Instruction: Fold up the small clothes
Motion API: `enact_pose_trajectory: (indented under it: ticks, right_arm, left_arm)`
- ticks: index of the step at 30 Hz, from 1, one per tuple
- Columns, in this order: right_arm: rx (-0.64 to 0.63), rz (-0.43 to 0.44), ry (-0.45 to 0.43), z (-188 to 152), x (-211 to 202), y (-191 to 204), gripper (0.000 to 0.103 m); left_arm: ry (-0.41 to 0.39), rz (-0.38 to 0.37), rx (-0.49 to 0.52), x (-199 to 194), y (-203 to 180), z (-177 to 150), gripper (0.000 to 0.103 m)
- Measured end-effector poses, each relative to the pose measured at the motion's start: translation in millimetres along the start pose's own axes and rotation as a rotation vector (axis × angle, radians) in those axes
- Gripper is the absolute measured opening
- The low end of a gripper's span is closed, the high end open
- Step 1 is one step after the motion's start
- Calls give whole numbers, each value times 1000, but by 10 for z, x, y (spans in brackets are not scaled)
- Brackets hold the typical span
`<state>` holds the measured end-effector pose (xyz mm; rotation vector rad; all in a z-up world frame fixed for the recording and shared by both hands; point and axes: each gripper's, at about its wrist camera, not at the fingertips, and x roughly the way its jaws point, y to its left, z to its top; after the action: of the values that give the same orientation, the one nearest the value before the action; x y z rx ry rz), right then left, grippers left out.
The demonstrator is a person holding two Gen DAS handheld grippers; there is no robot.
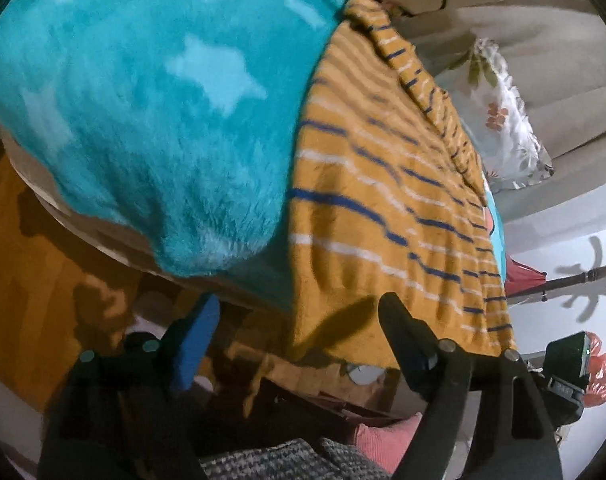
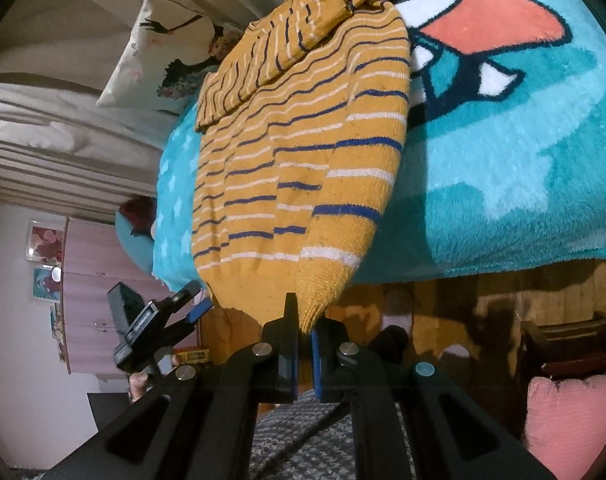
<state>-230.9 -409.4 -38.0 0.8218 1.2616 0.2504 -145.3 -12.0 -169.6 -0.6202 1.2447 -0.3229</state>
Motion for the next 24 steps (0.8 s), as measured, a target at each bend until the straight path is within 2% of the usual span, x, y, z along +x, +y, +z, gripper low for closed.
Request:
enact_pose_trajectory:
  ticks: [3,5,6,7,11,16,19,24]
  right_arm:
    - [-1,-4,3,-3,0,4,6]
    - [0,-5,0,-4,1,19,6]
    - [-1,-4,-1,-7,-2,19,6]
    - [0,0,-3,-10,-5,13,6]
    - [10,21,-13,-22,-25,-31,6]
    - [-13,41,-33,60,-46,22,6]
    - [-21,47,-48,202,-38,93,6]
    - [-46,54,-116,698,-51,297,6]
  left_arm:
    - [37,-40,-44,118,34,15,80]
    - [48,-86,-44,72,12,3,52]
    - [63,-100,-39,53,-18,4,23]
    - [72,-92,-28,21,-63,1,13]
    - [22,-26,39,-274,-325,20,8]
    - [-70,2,102,-623,-658,211,8]
    - [-98,-2,121,-698,-900,458,8]
    - [-121,4,150,-571,-1279,1042,6]
